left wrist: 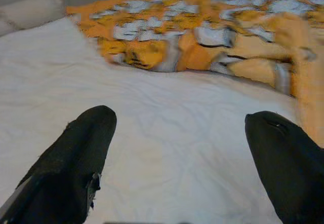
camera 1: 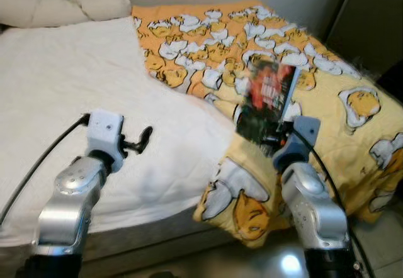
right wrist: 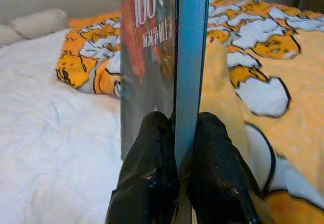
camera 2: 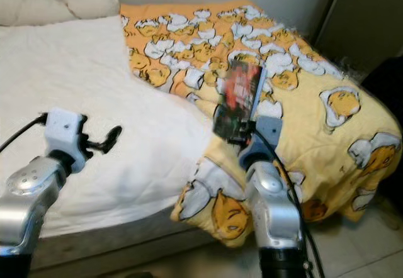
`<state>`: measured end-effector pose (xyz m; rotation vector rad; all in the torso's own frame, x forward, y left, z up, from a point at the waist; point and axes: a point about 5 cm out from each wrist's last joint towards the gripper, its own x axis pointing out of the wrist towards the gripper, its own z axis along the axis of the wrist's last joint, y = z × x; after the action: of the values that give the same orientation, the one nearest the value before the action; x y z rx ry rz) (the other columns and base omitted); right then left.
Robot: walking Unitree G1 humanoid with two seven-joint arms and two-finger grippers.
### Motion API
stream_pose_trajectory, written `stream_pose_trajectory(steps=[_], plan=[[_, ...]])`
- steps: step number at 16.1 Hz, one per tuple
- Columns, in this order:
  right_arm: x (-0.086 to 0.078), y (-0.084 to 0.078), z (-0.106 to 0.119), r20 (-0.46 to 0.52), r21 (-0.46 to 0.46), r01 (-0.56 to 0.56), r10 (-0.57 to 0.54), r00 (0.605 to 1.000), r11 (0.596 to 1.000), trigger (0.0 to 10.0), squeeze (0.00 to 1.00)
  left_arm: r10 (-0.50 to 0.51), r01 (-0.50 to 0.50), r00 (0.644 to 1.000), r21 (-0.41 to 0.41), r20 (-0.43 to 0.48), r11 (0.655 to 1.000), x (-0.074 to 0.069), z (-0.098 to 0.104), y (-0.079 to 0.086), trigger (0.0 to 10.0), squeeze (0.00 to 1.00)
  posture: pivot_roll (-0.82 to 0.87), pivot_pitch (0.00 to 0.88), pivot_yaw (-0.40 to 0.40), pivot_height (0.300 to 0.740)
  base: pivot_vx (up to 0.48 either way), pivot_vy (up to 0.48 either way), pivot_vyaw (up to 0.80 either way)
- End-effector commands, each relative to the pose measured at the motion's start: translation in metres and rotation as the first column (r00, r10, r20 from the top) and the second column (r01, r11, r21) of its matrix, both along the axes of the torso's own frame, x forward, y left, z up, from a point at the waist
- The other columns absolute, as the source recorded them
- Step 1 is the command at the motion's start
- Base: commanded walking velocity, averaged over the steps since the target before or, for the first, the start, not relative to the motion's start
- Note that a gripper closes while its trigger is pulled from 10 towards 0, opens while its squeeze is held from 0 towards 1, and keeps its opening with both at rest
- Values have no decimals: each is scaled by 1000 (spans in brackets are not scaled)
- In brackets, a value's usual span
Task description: Clean up the room
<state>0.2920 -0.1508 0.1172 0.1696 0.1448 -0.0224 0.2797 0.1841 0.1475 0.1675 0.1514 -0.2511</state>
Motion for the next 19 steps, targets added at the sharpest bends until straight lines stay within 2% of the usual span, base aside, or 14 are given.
stream_pose_trajectory(steps=[1, 6, 7, 9, 19], plan=[[3, -3, 11, 50, 5, 17, -17, 999, 1000, 10000, 0, 17, -18, 1000, 16, 5, 1000, 0, 2, 5, 10000, 0, 61, 0, -3, 740, 0, 379, 0], [3, -1, 10, 43, 32, -7, 6, 999, 999, 10000, 0, 17, -17, 1000, 16, 2, 1000, 0, 1, 5, 10000, 0, 62, 0, -5, 740, 0, 382, 0], [2, 0, 7, 30, 13, -17, 16, 999, 1000, 10000, 0, 17, -17, 1000, 17, 0, 1000, 0, 0, 5, 10000, 0, 54, 0, 1, 740, 0, 379, 0], [3, 1, 12, 54, 40, -24, 22, 998, 999, 10000, 0, 15, -15, 1000, 15, 2, 1000, 0, 0, 4, 10000, 0, 59, 0, 0, 740, 0, 381, 0], [3, 7, 12, 34, 19, -93, 93, 995, 995, 10000, 0, 24, -24, 1000, 9, 0, 1000, 0, -1, 5, 10000, 0, 54, 0, 3, 740, 0, 399, 0]])
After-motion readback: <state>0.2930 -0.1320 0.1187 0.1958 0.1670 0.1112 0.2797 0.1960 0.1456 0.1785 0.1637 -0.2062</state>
